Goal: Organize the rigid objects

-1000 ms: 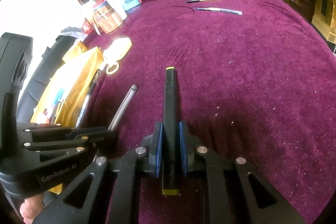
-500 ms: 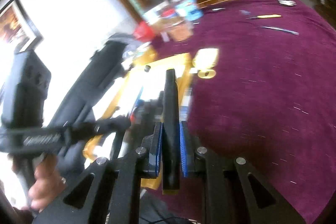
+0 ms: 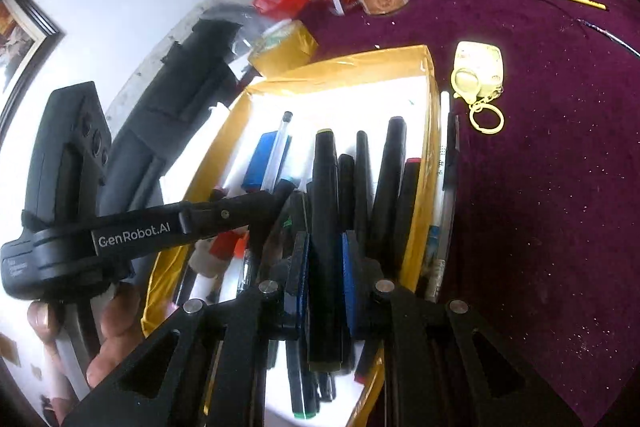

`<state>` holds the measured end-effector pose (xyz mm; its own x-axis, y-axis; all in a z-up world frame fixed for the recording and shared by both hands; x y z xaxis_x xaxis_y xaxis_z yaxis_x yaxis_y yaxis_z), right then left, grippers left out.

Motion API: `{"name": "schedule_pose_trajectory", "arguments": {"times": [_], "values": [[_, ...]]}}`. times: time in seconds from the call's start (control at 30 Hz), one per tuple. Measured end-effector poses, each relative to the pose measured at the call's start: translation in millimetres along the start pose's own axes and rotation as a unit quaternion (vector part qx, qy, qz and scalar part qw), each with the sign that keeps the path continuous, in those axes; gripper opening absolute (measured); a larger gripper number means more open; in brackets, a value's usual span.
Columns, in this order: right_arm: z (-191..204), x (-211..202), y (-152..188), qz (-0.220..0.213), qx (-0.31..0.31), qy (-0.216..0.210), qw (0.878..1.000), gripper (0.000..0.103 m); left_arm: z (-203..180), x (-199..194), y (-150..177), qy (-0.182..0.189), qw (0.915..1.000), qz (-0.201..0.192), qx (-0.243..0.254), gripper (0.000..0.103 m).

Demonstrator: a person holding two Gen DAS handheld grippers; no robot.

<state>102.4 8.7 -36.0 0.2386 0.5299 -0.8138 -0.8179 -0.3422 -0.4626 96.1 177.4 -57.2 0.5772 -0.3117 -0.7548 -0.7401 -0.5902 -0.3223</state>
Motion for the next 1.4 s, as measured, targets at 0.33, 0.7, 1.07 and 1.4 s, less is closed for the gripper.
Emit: {"name": "schedule_pose_trajectory", "arguments": {"times": [0.33, 0.7, 1.07, 1.4], "values": [[12.3, 14.5, -6.9, 0.000, -0.036, 0.032, 0.999, 0.015, 10.6, 9.4, -3.7, -0.002, 0.9999, -0.006, 0.009, 0.017], [-65.3, -59.9, 9.2, -0.068, 0.026, -0.032, 0.997, 0.037, -49.9, -20.9, 41.7, 0.007, 0.9919, -0.062, 0.111, 0.064], [-83.6, 2.0, -16.2, 0.005, -0.006, -0.028, 1.000, 0.025, -88.4, -23.1, 74.9, -0.016, 0.9828, -0.066, 0.172, 0.074], [-51.2, 16.9, -15.0, 0.024, -0.079, 0.037, 0.996, 0.014, -85.5, -29.2, 76.9, -0.029, 0.9842, -0.087, 0.152, 0.074]]}}
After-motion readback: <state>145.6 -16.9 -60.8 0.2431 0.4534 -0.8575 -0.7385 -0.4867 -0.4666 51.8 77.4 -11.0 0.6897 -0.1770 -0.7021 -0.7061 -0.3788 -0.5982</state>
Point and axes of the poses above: each gripper's, at about its wrist camera, not at the fingertips, and x roughly the way its jaws point, z to its left, y to its underside, the point moved 3 cm from there along x, roughly the way its jaws point, and after that the axes turned 11 degrees about y, right-handed, at the moved point
